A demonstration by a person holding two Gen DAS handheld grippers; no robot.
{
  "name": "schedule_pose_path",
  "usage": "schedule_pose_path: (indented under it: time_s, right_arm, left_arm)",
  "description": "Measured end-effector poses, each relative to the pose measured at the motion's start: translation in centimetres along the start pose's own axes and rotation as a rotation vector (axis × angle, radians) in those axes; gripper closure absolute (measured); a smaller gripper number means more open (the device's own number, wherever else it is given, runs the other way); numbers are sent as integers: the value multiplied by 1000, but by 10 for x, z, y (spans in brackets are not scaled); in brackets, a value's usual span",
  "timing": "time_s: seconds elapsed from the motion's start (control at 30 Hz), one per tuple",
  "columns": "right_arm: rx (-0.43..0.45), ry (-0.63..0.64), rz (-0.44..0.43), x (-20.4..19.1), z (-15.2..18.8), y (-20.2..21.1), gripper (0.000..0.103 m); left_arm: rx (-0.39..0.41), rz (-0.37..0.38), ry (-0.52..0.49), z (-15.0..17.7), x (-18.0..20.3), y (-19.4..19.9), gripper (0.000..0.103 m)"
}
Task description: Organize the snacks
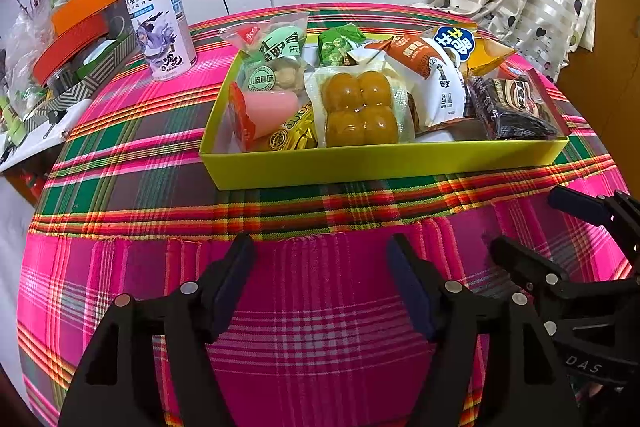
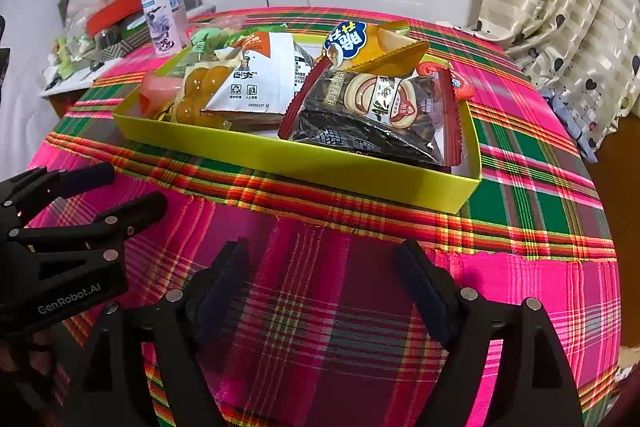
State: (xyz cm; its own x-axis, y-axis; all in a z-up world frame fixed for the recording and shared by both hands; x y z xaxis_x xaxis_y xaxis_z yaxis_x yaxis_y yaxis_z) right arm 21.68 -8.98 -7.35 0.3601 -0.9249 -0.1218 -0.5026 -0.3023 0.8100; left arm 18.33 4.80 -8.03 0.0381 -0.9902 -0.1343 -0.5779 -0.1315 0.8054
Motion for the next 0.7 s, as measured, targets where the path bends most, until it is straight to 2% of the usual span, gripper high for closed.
schedule_pose_path:
  time_s: [0.2, 0.27, 0.3, 0.7]
  right_arm:
    - [-4, -5, 5, 1, 0, -1, 17]
    - [-5, -6, 6, 2, 0, -1, 16]
    - [-5, -6, 5, 2, 0, -1, 16]
    - [-6, -8, 6, 3, 0, -2, 14]
  left_arm:
    - [0, -6, 11, 1, 0, 1, 32]
    - [-6, -24, 35, 2, -3, 0, 23]
    - [1, -28, 64, 4, -6, -1, 21]
    - [1, -21, 55, 5, -4, -1, 20]
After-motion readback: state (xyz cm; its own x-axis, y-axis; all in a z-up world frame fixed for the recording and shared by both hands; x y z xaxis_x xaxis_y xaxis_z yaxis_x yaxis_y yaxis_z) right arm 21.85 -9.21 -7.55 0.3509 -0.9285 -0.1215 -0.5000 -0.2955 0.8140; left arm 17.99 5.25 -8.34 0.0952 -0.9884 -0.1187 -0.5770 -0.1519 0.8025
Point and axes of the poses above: each gripper's, at about its wrist camera, not at the fingertips, and y roughly against the way its jaws point, x to its right, z to its underside, the point moved 10 cm from there along -y, roughly the way its jaws point, and after that the axes turned 11 degrees about -y, right-handed, at the moved point
